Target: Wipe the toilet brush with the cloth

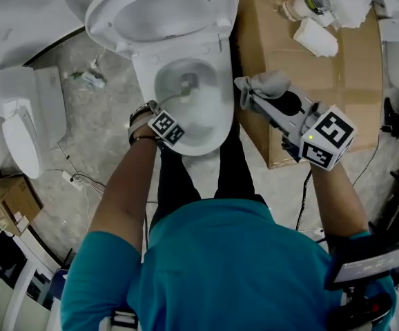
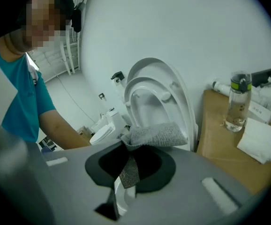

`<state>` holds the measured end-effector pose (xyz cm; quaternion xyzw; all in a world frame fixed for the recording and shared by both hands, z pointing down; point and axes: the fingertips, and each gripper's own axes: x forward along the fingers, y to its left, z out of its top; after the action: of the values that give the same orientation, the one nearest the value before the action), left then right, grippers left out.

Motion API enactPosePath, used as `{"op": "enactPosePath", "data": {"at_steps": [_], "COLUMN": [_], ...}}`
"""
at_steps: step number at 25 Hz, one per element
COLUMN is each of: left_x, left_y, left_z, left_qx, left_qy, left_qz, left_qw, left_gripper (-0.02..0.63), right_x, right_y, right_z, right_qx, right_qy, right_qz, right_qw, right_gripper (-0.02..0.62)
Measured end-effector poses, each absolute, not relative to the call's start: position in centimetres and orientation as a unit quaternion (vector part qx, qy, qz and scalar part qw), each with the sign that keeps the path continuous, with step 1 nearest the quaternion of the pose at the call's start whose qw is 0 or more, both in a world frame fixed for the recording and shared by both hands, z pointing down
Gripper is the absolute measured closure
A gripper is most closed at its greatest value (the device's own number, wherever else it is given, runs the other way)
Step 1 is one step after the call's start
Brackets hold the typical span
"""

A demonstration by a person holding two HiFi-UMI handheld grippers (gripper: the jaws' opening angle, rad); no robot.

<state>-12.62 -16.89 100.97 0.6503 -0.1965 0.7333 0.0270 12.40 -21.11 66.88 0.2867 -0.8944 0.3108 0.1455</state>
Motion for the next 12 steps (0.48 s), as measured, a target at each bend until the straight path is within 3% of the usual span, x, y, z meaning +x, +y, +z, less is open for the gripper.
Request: {"op": "enactPosePath", "data": {"at_steps": [3, 6, 7, 12], "left_x": [-11.7, -10.6, -10.3, -9.6], "left_y": [-16.6, -16.1, -15.9, -16.0], "left_z": [102.4, 102.8, 102.6, 99.4], "left_qx": [0.651, 0.658, 0.66, 0.682], "left_qy": [-0.207, -0.208, -0.21, -0.226], "left_qz": [0.728, 0.718, 0.714, 0.684], "left_qw": [0.053, 0.093, 0.104, 0.129], "left_gripper": [0.535, 0.395, 0.38, 0.376], "right_x": [13.0, 13.1, 13.1, 12.7], "right_y": [-20.2, -19.4, -19.2, -18.7], "right_z": [68.2, 68.7, 68.6, 66.3], "right_qx": [0.286, 0.283, 0.282, 0.284], "right_qy": [-0.89, -0.889, -0.889, -0.893], "right_qz": [0.323, 0.329, 0.329, 0.321], "right_qw": [0.147, 0.147, 0.147, 0.139], "right_gripper": [0.558, 0.558, 0.558, 0.558]}}
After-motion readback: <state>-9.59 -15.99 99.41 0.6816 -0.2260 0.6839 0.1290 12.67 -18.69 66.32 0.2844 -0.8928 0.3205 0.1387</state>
